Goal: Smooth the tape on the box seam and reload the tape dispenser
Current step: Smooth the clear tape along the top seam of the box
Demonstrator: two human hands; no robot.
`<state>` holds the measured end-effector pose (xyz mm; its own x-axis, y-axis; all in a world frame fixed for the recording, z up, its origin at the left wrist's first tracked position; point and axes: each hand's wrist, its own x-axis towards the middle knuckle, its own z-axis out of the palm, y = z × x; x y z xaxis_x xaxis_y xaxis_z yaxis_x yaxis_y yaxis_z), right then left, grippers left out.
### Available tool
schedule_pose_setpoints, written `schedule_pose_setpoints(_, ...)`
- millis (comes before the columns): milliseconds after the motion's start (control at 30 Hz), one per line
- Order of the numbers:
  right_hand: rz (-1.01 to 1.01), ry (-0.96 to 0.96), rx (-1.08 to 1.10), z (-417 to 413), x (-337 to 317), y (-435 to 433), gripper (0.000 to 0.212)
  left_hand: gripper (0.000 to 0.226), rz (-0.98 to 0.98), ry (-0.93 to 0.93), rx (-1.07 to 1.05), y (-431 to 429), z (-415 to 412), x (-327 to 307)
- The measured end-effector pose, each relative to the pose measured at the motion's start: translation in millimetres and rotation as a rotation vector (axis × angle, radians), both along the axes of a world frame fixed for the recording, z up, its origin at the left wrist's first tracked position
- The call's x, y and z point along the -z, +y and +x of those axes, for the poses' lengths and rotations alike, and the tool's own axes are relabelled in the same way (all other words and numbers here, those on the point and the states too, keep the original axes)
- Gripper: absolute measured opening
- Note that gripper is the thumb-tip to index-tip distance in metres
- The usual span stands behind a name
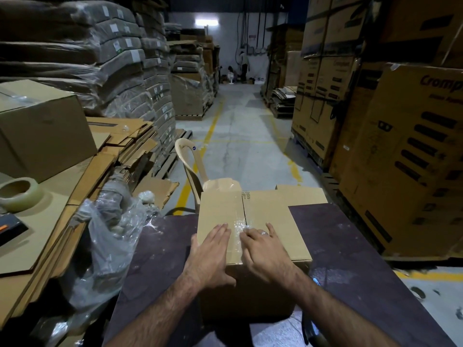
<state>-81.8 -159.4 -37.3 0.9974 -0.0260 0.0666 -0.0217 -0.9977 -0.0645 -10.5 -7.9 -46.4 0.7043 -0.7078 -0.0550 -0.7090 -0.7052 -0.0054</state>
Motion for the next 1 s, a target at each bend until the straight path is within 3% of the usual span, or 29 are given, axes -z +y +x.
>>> schedule_pose_setpoints(200,0.027,-0.030,0.018,-7,-2,-1,0.060,0.126,0.001,0.006,-0.006,0,-1,1)
schedule_pose_setpoints(433,0.049,-0.255,0.037,-60,20,-5,0.045,0.127,-0.024,-0.006,-0.011,-1,-2,1)
schedule_pose_setpoints(667,-0.005,-0.279,-0.006,-62,26,4,0.046,0.129,-0.026,0.005,-0.007,1,0,1)
schedule_pose_setpoints(833,0.153,-0.422,-0.029,-54,30,-21,0.028,0.129,-0.023,0.006,0.005,2,0,0)
schedule_pose_setpoints(1000,0.165,-0.546,-0.015,-47,45,-25,0.027,0.129,-0.051,0.031,0.016,4,0,2)
